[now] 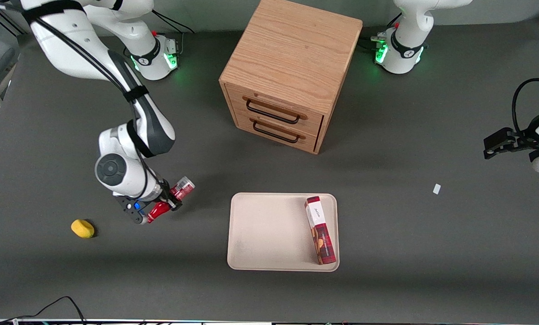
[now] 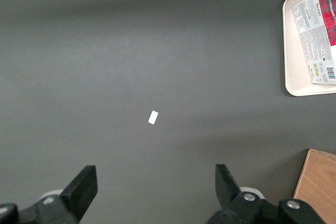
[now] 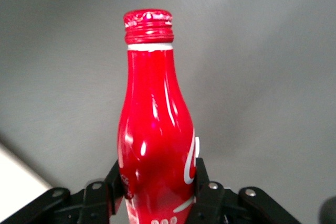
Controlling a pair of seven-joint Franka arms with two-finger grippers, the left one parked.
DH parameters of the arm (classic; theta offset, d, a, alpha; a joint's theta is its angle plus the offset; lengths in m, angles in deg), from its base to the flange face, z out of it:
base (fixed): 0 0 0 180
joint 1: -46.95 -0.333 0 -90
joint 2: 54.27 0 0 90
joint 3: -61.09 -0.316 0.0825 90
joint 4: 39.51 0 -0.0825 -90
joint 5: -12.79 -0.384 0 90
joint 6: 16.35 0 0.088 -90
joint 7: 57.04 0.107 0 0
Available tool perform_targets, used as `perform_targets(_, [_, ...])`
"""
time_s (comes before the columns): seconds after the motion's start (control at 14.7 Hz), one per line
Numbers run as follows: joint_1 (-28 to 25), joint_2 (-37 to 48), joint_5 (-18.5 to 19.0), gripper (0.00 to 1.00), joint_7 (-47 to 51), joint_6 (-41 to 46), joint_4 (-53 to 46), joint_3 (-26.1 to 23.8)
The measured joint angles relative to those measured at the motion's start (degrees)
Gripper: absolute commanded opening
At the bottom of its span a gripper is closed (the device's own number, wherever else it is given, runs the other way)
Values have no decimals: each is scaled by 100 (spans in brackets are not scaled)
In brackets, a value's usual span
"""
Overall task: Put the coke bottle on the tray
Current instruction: 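Lift the bottle and swing it upright toward the white tray, then carry the bottle over the tray and lower it beside the snack box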
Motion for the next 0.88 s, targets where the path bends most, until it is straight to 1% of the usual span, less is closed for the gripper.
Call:
perform_targets(0.27, [-39, 189, 0, 0, -740, 1022, -1266, -58])
perform_targets(0.48, [-244, 124, 0, 0, -1504, 1262, -2002, -90])
perform_targets(0.68, [-630, -232, 0, 1, -2128, 1206, -2558, -111])
perform_targets(0.88, [-999, -993, 1, 1, -2785, 540, -3215, -116])
